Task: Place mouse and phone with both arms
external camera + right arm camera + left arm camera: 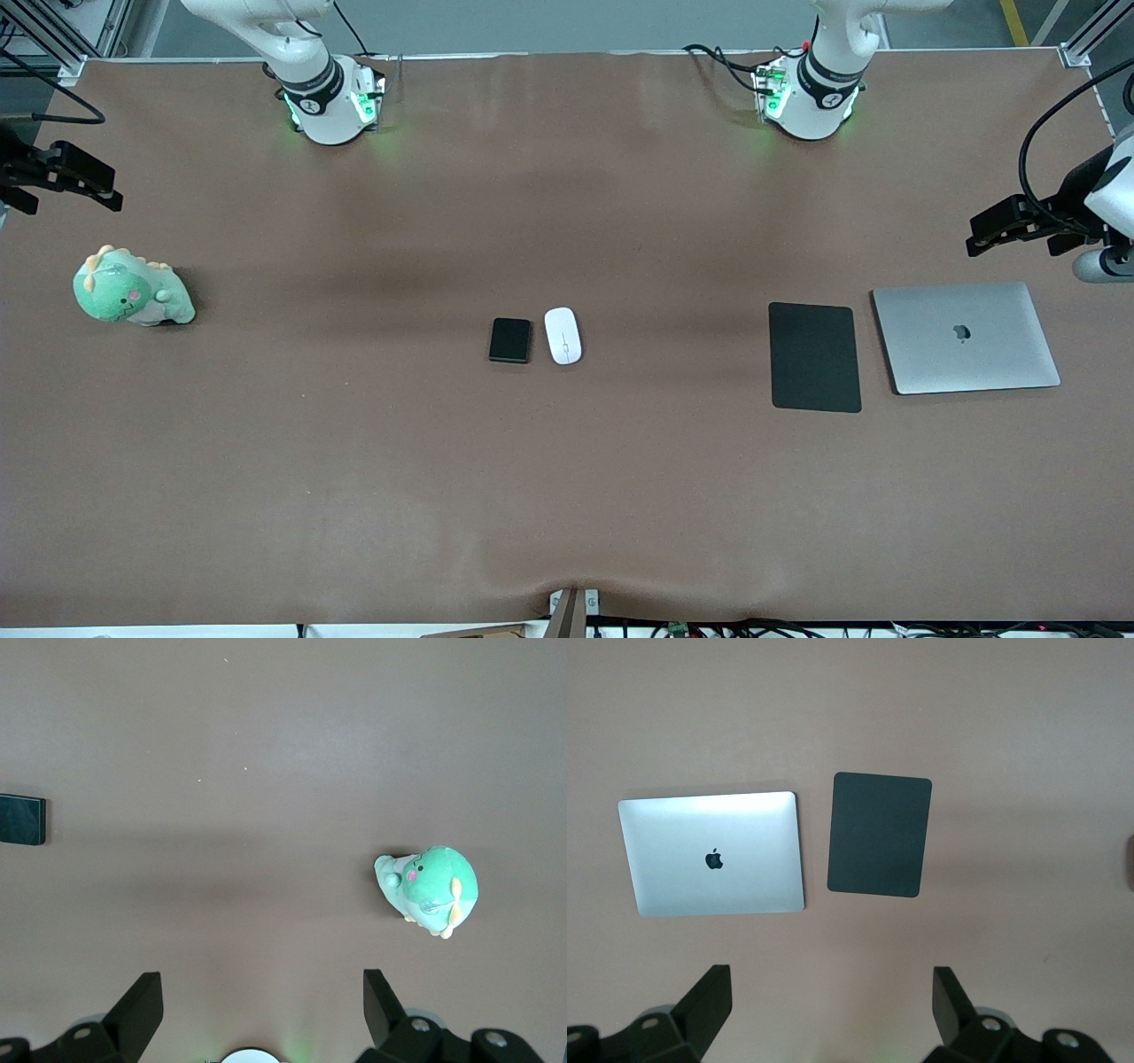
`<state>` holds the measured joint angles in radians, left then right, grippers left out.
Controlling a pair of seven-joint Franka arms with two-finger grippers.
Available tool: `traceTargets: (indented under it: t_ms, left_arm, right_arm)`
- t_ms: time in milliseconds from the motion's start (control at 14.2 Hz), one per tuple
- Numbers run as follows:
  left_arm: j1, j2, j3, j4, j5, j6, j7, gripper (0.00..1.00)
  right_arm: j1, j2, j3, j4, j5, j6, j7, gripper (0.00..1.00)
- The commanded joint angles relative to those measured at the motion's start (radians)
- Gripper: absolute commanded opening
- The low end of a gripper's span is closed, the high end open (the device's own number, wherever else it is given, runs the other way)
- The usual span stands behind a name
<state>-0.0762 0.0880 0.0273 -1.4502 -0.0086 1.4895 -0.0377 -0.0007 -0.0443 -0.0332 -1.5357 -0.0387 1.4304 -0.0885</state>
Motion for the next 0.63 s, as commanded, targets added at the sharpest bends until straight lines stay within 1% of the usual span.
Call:
traceTargets:
  t_ms: [0,564]
  left_arm:
    - [0.003,-0.017,-0.004,-0.004,0.009,0.006,0.021,1.00]
    - [0.006,-0.017,-0.003,-0.002,0.006,0.005,0.019,1.00]
  right_arm:
    - [-0.002,0.009,0.004,0.020,-0.016,-0.015,0.000,1.00]
    - [-0.001,0.009,0.004,0.020,-0.013,-0.015,-0.002,1.00]
